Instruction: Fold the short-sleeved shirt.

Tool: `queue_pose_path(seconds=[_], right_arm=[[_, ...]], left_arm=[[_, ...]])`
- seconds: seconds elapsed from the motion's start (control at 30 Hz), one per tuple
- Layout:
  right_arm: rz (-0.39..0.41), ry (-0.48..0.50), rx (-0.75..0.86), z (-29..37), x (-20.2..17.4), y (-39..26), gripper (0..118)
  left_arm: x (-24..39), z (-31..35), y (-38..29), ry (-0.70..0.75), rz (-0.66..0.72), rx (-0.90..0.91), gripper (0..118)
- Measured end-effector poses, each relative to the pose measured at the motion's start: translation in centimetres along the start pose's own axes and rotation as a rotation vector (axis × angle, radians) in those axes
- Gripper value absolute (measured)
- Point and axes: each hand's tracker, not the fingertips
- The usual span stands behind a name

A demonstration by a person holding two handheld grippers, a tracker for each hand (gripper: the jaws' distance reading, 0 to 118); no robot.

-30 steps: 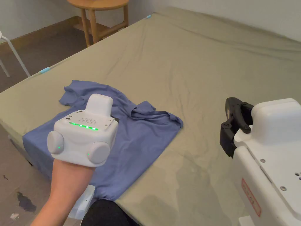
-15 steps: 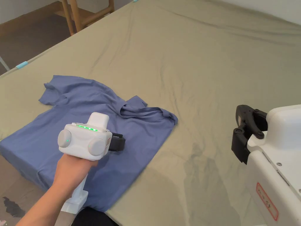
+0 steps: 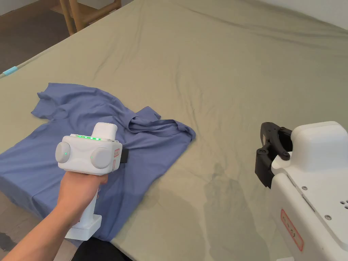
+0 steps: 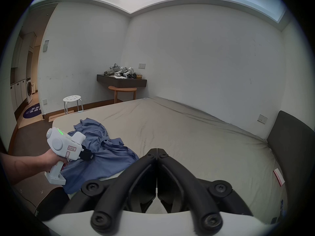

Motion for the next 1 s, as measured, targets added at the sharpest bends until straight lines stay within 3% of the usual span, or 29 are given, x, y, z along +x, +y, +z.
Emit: queue_pose_path(seconds=[0.03, 0.07, 0.3, 0.77, 1.0], right_arm=[[-0.006, -0.002, 0.001, 0.2, 0.2, 0.1, 1], [-0.011, -0.004, 0.002, 0.4, 0.3, 0.1, 1], [-0.026, -0.03, 0.024, 2.1, 1.2, 0.4, 1], [-0.054, -0.065, 0.101, 6.6, 2.7, 1.0, 1], [-0.057, -0.086, 0.137, 9.2, 3.6, 1.0, 1]], left_arm=[[-0.4, -0.5, -0.3, -0.092, 0.026, 0.013, 0], [-0.8, -1.1, -0.7, -0.093, 0.082, 0.044, 0], [-2.3, 0.9, -1.1, -0.14, 0.097, 0.068, 0], [-4.2, 17.1, 1.1, -0.175, 0.249, 0.555, 0], [-3.0, 25.3, 3.8, -0.208, 0.212, 0.774, 0]])
